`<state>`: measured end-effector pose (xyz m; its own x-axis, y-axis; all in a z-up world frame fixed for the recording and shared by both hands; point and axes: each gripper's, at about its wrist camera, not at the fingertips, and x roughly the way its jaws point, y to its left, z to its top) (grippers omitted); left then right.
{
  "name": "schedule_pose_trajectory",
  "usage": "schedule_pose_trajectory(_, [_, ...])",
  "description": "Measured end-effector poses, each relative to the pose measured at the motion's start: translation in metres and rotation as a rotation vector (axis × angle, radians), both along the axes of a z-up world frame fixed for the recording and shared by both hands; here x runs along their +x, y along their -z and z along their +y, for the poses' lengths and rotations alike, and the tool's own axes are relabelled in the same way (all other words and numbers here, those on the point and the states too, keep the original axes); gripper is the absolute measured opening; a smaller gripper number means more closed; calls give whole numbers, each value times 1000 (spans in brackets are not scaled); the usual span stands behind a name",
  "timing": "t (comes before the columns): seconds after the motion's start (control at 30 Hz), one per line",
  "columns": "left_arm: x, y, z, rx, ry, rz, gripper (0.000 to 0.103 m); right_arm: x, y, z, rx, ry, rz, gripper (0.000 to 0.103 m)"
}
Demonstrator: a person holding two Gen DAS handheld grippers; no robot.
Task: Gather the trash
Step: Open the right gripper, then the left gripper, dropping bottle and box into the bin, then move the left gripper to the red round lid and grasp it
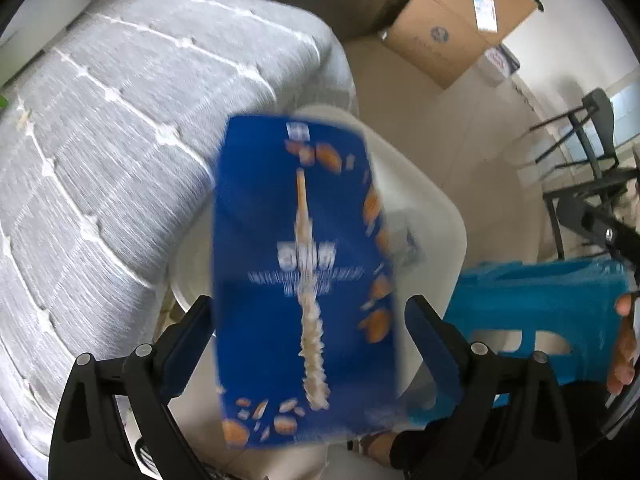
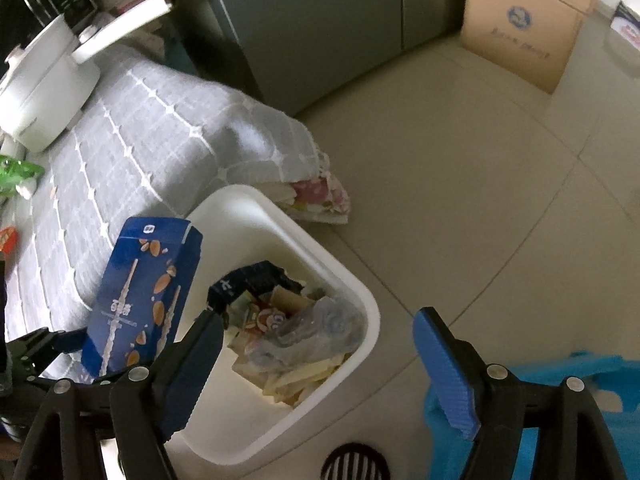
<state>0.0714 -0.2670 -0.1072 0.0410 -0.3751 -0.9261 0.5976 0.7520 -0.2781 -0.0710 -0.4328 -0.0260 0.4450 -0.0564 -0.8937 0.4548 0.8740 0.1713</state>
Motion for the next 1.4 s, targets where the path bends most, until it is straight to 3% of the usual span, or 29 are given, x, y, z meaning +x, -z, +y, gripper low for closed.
schedule_pose_trajectory(0.1, [5, -4, 1, -44, -1, 23, 100, -2, -4, 0, -13, -3, -15, 82])
schedule_pose_trajectory(0.4, [6, -21, 25, -67, -33, -17, 101, -3, -6, -4, -21, 15, -24, 83])
schedule_pose_trajectory(0.8, [36, -51, 107, -89, -251, -147, 103, 13, -10, 18, -76, -20, -30, 85])
schedule_pose_trajectory(1.0, [55, -67, 162, -23, -355, -250, 103, 41, -11, 52, -84, -86, -59, 87])
schedule_pose_trajectory(1.1, [69, -78, 197, 44, -442, -343, 103, 58, -9, 73, -79, -128, -76, 89])
schedule_pose_trajectory(1.2, [85, -85, 238, 64, -532, -382, 103, 80, -4, 95, -68, -176, -76, 89])
schedule_pose_trajectory(1.4, [113, -60, 297, 123, -657, -293, 103, 121, -1, 136, -65, -270, -101, 89])
